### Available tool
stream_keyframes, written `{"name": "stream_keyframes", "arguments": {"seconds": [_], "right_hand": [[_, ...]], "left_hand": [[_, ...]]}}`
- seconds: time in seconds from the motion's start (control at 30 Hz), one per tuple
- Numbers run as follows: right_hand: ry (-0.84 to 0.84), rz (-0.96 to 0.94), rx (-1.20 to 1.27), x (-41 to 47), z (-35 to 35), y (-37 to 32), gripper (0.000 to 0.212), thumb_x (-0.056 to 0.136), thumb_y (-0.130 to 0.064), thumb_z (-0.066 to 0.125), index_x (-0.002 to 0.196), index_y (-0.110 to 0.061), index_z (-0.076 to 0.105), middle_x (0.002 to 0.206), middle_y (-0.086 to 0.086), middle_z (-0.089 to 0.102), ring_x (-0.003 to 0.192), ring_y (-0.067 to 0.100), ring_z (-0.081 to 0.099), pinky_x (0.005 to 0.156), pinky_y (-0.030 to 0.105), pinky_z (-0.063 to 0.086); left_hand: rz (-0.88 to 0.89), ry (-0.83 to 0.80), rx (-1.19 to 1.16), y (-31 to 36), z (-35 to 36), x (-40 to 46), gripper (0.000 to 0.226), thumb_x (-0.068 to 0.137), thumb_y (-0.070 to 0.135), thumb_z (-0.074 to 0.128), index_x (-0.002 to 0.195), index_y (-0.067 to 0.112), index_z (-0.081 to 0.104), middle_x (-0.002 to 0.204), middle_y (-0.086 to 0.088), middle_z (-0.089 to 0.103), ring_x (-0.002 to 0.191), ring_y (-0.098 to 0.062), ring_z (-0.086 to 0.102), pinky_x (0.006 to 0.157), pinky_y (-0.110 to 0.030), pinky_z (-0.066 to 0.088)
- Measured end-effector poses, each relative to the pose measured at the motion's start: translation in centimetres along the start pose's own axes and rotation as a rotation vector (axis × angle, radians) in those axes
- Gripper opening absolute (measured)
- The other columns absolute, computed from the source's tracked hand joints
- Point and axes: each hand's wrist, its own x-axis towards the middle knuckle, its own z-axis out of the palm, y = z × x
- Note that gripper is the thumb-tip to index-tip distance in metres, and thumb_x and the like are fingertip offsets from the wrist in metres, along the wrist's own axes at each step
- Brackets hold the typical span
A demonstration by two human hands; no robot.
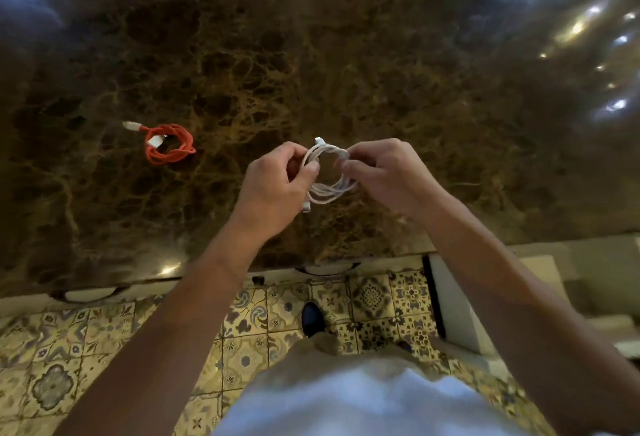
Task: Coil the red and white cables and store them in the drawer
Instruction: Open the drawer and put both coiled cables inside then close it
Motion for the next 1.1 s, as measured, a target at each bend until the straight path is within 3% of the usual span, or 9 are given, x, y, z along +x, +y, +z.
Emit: {"name": "stream_keyframes", "arguments": {"seconds": [0.07,0.17,0.4,0.5,0.63,0.73,0.87,0.97,1.1], "right_hand": [[0.069,0.058,0.02,-2.3,-1.6,2.0,0.017,0.1,-0.027,0.065,0.101,-0.021,0.081,0.082,-0.007,0.076,0.067,0.002,0.068,0.058,0.027,0.056],[0.198,0.132,0.086,-5.9,-3.8,5.3,0.015,0.1,-0.025,0.067,0.102,-0.02,0.081,0.076,-0.01,0.074,0.053,-0.006,0.061,0.047,0.01,0.041],[0.317,0.299,0.125,-13.8,-9.3,13.0,0.012,0.097,-0.025,0.07,0.094,-0.024,0.082,0.051,-0.029,0.063,0.047,-0.005,0.058,0.046,0.01,0.038],[0.247,0.353,0.07,-17.0,-12.0,16.5,0.015,0.096,-0.027,0.069,0.088,-0.024,0.082,0.048,-0.022,0.063,0.042,0.0,0.056,0.047,0.02,0.043],[0.141,0.395,0.021,-20.2,-15.4,20.9,0.017,0.098,-0.029,0.068,0.088,-0.024,0.082,0.053,-0.02,0.067,0.043,-0.001,0.056,0.046,0.015,0.043],[0.034,0.415,0.026,-21.5,-17.2,24.4,0.016,0.097,-0.034,0.069,0.093,-0.027,0.082,0.066,-0.012,0.075,0.05,0.0,0.058,0.053,0.023,0.049],[-0.153,0.43,-0.041,-21.2,-18.6,29.3,0.016,0.098,-0.034,0.068,0.089,-0.032,0.081,0.07,-0.01,0.077,0.051,-0.002,0.059,0.051,0.02,0.05],[-0.306,0.482,-0.14,-19.5,-18.9,32.6,0.022,0.098,-0.037,0.066,0.082,-0.03,0.079,0.071,-0.009,0.078,0.055,0.005,0.063,0.057,0.033,0.058],[-0.459,0.534,-0.24,-16.7,-18.2,36.1,0.026,0.098,-0.037,0.066,0.088,-0.019,0.082,0.08,-0.005,0.081,0.055,0.008,0.063,0.058,0.026,0.051]], "left_hand": [[0.05,-0.077,-0.019,1.3,2.3,0.1,0.015,0.105,0.026,0.062,0.114,0.017,0.069,0.09,0.004,0.071,0.073,-0.007,0.071,0.063,-0.024,0.061],[0.101,-0.174,-0.054,3.7,6.1,0.1,0.014,0.104,0.023,0.064,0.114,0.015,0.07,0.084,0.003,0.072,0.061,-0.004,0.07,0.054,-0.017,0.054],[0.163,-0.403,-0.093,9.6,15.9,-1.4,0.01,0.102,0.022,0.066,0.11,0.017,0.07,0.08,0.002,0.072,0.055,-0.004,0.067,0.051,-0.015,0.049],[0.152,-0.481,-0.114,11.4,20.4,-2.6,0.008,0.101,0.022,0.068,0.106,0.017,0.071,0.079,0.001,0.072,0.055,-0.005,0.065,0.051,-0.018,0.049],[0.133,-0.557,-0.112,13.5,25.5,-4.1,0.011,0.101,0.023,0.068,0.107,0.015,0.072,0.079,-0.005,0.073,0.055,-0.014,0.069,0.051,-0.023,0.055],[0.097,-0.584,-0.084,14.2,29.3,-5.1,0.011,0.101,0.022,0.068,0.107,0.014,0.071,0.079,-0.006,0.073,0.052,-0.009,0.066,0.048,-0.02,0.052],[-0.007,-0.621,-0.024,14.1,34.1,-6.3,0.012,0.102,0.025,0.067,0.109,0.016,0.069,0.08,-0.004,0.072,0.053,-0.006,0.063,0.048,-0.018,0.049],[-0.126,-0.671,0.022,13.6,37.3,-6.2,0.012,0.104,0.027,0.063,0.111,0.018,0.067,0.076,-0.001,0.069,0.056,-0.01,0.062,0.048,-0.016,0.045],[-0.266,-0.686,0.075,12.5,40.9,-5.1,0.014,0.105,0.024,0.061,0.115,0.016,0.066,0.079,-0.005,0.07,0.062,-0.02,0.066,0.066,-0.034,0.059]]}}
